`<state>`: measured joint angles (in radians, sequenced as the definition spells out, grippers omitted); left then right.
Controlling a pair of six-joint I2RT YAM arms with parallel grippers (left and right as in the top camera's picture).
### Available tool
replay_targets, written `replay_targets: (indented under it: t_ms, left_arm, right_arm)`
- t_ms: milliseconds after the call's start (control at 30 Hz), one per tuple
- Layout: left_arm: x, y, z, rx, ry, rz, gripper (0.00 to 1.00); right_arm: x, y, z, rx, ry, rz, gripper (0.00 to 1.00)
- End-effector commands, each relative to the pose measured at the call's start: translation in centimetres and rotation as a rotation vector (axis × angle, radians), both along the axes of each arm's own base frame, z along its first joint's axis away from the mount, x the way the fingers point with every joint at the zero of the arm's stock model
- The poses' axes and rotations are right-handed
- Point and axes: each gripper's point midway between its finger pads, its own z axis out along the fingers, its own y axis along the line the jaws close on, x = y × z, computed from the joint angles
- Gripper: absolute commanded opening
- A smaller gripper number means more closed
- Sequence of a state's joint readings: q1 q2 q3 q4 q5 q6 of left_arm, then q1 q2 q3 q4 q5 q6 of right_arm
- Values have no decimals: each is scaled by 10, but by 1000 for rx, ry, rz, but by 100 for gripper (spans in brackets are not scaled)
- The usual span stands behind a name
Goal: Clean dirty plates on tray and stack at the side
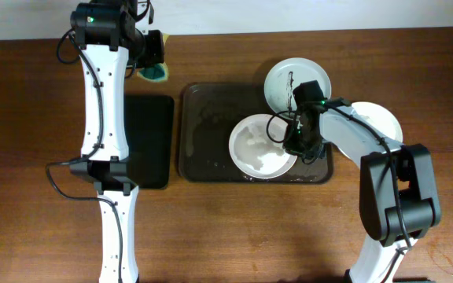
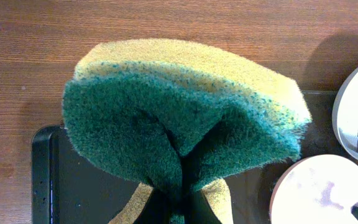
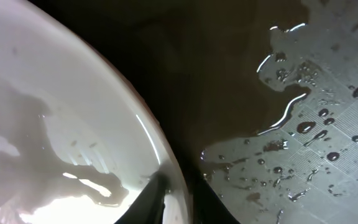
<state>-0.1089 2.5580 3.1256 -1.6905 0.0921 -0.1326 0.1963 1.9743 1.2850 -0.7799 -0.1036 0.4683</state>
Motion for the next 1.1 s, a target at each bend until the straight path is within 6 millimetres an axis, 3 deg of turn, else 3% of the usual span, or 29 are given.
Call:
replay_targets:
  t_ms: [0,33,167,300,433,600,800,900,1067]
  left_arm:
    - [-4,6,24,-1,-52,22,0]
    - [-4,6,24,-1,-52,22,0]
    - [-4,6,25,0,-52,21,0]
    - [-4,6,25,1,-53,20,0]
    - [-4,6,25,1,-53,20,0]
    - [-4,6,25,0,-53,20,0]
    - [-4,6,25,0,-53,20,0]
    - [-4,6,25,0,-53,20,0]
    - [-4,6,25,0,-53,20,0]
  right_arm:
    - [-8,3,-10,11,31,2,12]
    - [-8,3,-10,11,30,3,4]
    - [-8,19,0,93,5,148,4]
    - [6,24,62,32,-181,199,4]
    - [14,15,141,-264,-437,225,4]
    - [5,14,184,-658,-603,205,4]
    - [-15,30,256,-1081,-871,173,4]
    - [-25,36,277,-1181,-947,153,4]
    - [-30,41,285,-1212,-978,149,4]
